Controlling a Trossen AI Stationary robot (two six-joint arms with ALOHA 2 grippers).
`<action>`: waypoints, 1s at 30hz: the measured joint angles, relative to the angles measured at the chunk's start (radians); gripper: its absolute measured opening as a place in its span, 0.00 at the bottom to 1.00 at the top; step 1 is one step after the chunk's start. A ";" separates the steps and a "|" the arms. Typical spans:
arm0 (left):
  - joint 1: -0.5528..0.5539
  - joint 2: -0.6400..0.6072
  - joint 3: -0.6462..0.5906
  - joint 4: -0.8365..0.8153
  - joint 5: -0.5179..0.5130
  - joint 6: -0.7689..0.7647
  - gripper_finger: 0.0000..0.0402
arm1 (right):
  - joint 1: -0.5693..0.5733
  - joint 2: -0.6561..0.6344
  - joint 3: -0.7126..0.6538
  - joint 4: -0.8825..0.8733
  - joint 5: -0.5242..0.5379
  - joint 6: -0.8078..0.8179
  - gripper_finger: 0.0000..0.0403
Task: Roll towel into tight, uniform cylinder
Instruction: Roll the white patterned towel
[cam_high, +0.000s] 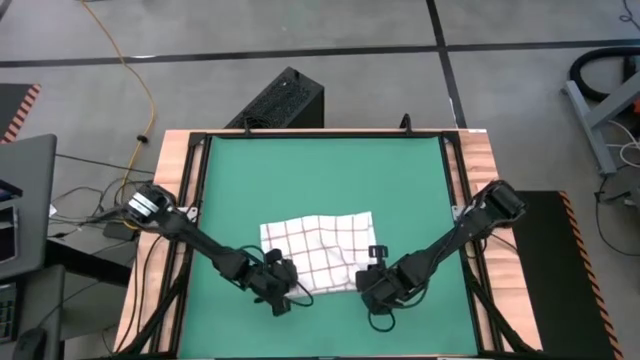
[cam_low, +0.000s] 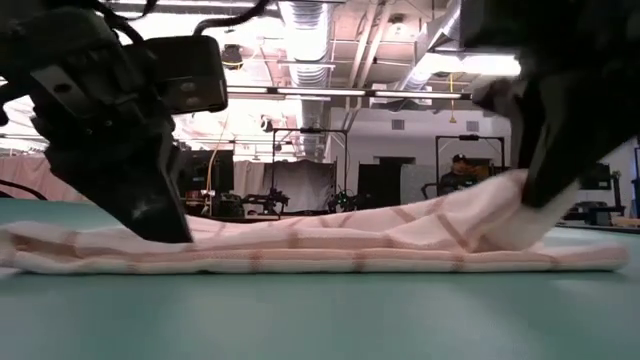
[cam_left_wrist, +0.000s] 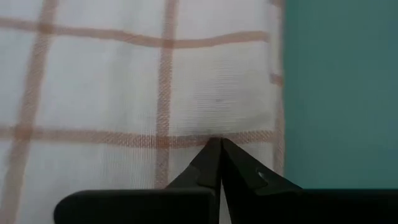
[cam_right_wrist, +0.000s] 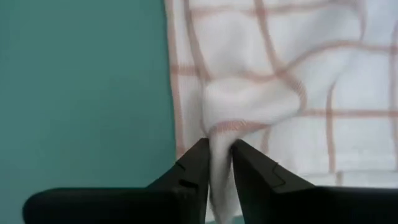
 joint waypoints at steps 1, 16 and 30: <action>0.002 0.012 0.000 0.000 0.010 0.005 0.00 | 0.000 -0.018 0.000 -0.003 0.000 -0.014 0.23; 0.000 0.003 0.006 -0.197 0.136 0.076 0.00 | -0.029 -0.087 -0.028 -0.028 -0.019 -0.358 0.31; 0.001 0.002 0.008 -0.212 0.162 0.119 0.00 | -0.166 -0.094 -0.207 0.173 -0.101 -0.699 0.31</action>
